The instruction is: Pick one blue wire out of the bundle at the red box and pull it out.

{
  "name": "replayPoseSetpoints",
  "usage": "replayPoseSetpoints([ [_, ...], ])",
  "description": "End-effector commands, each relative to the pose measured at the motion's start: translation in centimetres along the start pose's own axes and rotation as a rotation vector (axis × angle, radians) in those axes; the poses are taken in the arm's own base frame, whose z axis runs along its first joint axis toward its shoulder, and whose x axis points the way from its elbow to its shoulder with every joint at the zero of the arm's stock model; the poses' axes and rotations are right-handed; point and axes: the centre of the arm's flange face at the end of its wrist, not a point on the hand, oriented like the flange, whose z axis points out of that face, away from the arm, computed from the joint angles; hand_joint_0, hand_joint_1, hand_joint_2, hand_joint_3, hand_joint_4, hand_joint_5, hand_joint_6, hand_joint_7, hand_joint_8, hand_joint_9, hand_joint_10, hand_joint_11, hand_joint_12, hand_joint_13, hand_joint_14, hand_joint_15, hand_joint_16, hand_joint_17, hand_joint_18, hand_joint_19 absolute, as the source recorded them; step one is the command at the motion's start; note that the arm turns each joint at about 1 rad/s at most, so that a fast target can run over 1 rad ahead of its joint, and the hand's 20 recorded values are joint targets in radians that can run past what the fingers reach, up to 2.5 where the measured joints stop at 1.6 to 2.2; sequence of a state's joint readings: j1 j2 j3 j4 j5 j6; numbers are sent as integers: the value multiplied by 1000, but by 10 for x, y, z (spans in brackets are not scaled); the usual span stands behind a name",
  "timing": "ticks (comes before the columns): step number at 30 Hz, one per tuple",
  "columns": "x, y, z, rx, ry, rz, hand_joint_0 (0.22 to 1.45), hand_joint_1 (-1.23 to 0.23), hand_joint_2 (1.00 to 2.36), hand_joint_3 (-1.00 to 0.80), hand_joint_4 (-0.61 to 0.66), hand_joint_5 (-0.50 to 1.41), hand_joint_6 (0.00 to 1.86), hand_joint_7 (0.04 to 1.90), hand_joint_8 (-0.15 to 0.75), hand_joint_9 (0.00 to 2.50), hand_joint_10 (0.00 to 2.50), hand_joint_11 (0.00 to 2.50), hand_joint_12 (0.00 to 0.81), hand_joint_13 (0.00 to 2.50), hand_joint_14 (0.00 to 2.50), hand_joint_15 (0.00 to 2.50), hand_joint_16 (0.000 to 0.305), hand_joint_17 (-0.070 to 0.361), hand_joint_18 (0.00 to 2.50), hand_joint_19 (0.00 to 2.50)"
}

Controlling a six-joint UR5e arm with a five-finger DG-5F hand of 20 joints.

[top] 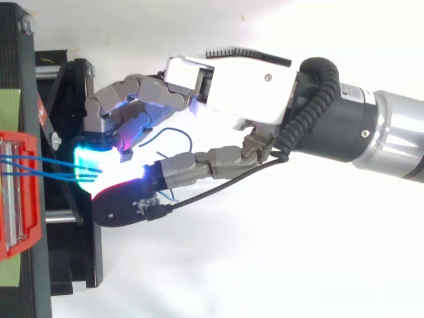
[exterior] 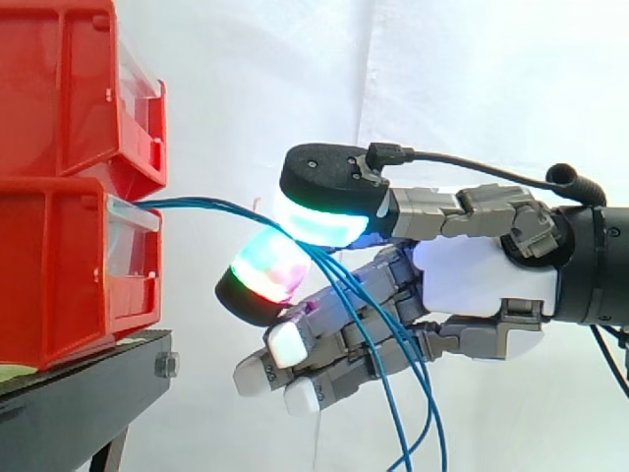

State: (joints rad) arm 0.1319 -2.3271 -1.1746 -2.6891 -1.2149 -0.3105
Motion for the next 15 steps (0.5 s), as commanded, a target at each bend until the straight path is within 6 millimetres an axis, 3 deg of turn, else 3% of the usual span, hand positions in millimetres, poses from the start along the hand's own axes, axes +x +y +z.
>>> replayPoseSetpoints([
  [1,0,1,0,-1,0,1,602,-799,1018,-156,119,-178,914,1112,351,832,15,605,450,622,10,278,62,140,625,324],
  [9,0,0,0,-1,-2,0,658,-878,1016,-243,83,-201,924,1120,325,764,17,585,437,585,9,249,61,137,603,274],
  [15,0,1,1,-6,-4,2,599,-754,1016,-212,148,-204,900,1135,310,726,14,507,429,533,9,253,62,140,529,321],
])
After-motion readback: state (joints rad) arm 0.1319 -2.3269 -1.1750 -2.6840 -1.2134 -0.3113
